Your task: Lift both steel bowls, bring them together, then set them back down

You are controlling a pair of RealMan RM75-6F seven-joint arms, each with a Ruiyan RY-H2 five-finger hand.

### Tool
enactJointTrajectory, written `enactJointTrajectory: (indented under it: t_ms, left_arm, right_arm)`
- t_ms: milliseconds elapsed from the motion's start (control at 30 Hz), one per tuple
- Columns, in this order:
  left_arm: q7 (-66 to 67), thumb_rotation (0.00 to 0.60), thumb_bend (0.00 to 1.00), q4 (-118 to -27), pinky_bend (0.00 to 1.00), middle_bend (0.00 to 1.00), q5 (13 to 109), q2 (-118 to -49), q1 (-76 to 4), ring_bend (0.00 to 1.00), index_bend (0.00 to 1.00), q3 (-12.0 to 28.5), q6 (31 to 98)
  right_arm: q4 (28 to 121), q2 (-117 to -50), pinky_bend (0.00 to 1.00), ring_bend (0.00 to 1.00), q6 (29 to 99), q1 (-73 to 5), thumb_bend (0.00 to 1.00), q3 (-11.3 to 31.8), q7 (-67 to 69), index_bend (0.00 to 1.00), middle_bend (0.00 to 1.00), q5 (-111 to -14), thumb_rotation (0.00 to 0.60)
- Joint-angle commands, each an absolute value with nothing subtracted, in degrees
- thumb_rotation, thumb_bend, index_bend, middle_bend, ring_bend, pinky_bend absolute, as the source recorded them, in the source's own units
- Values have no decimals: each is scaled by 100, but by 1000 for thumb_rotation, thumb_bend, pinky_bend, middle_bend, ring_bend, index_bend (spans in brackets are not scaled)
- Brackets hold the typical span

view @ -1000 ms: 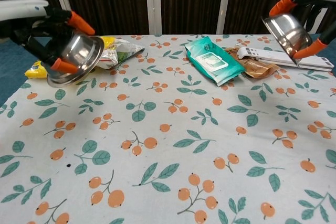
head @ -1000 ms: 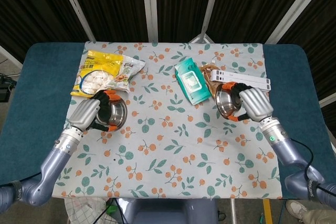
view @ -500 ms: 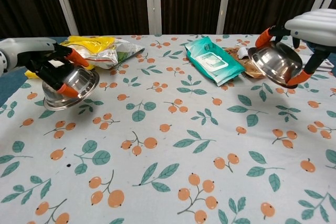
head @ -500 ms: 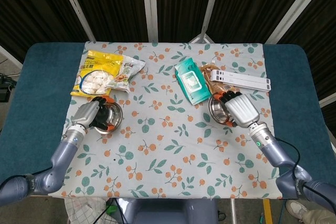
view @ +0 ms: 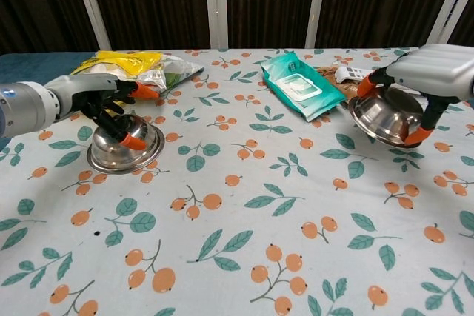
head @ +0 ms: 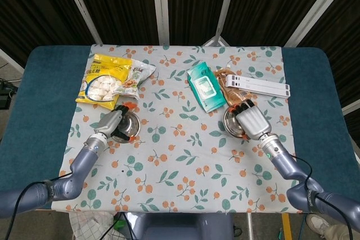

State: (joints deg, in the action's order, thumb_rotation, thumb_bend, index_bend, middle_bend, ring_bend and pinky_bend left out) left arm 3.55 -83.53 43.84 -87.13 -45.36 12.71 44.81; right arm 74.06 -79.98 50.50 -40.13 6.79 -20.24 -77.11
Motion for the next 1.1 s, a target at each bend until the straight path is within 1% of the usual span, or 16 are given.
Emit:
enactJointTrajectory:
  t_ms: [33,133,200,333,433,567,667,733,833,900,1033,1100]
  left_arm:
    - [56,600,0,-8341,45,0,4705,-8758,-4510,0,50,1360,4400]
    - [-245,600,0,-8396,43,0,5045,-8740,-4424,0,27,1429,4435]
    - [-377,600,0,-8459,43,0,5242,-8691,-4380,0,23,1455,4468]
    - [-575,600,0,-8739,43,0,5575,-8476,-4282,0,20,1521,4596]
    - [-615,600,0,-8980,43,0,5717,-8242,-4191,0,6,1547,4733]
    - [-682,600,0,-9150,43,0,5783,-8057,-4086,0,0,1579,4882]
    - [-685,600,0,-9212,44,0,5841,-7894,-4013,0,0,1575,4964]
    - [-563,600,0,-9289,45,0,5903,-7640,-3878,0,0,1515,5146]
    - [-286,600,0,-9412,47,0,5946,-7282,-3694,0,0,1375,5370]
    - [-13,600,0,-9500,47,0,6000,-6933,-3523,0,0,1232,5564]
    - [114,600,0,-9600,47,0,6202,-6438,-3120,0,7,1076,6090]
    - [-28,600,0,-9639,47,0,6498,-6237,-2874,0,11,982,6404]
  right_arm:
    - [7740,-7967,69,127,4801,-4049,52,734,-2689,305,117,-7034,600]
    - [7868,-8016,64,96,4911,-4027,31,783,-2868,219,38,-6798,600]
    - [7934,-8028,63,91,4952,-4027,16,804,-2948,173,13,-6676,600]
    - [8138,-7971,63,86,4985,-4009,0,878,-2916,65,0,-6415,600]
    - [8316,-7864,59,80,4955,-3986,0,947,-2728,28,0,-6220,600]
    - [8355,-7797,45,67,4990,-3957,0,990,-2547,14,0,-6139,600]
    - [8302,-7776,43,67,5137,-3898,0,1077,-2350,25,0,-6136,600]
    - [8155,-7747,39,67,5377,-3754,0,1287,-1802,54,0,-6107,600]
    - [7879,-7608,36,67,5491,-3567,0,1516,-869,95,0,-6161,600]
    - [7610,-7446,35,67,5561,-3426,0,1643,-269,100,0,-6219,600]
    - [7077,-7147,20,67,5761,-3145,0,1742,429,101,0,-6316,600]
    - [6854,-7048,14,67,5895,-3004,0,1734,650,101,0,-6390,600]
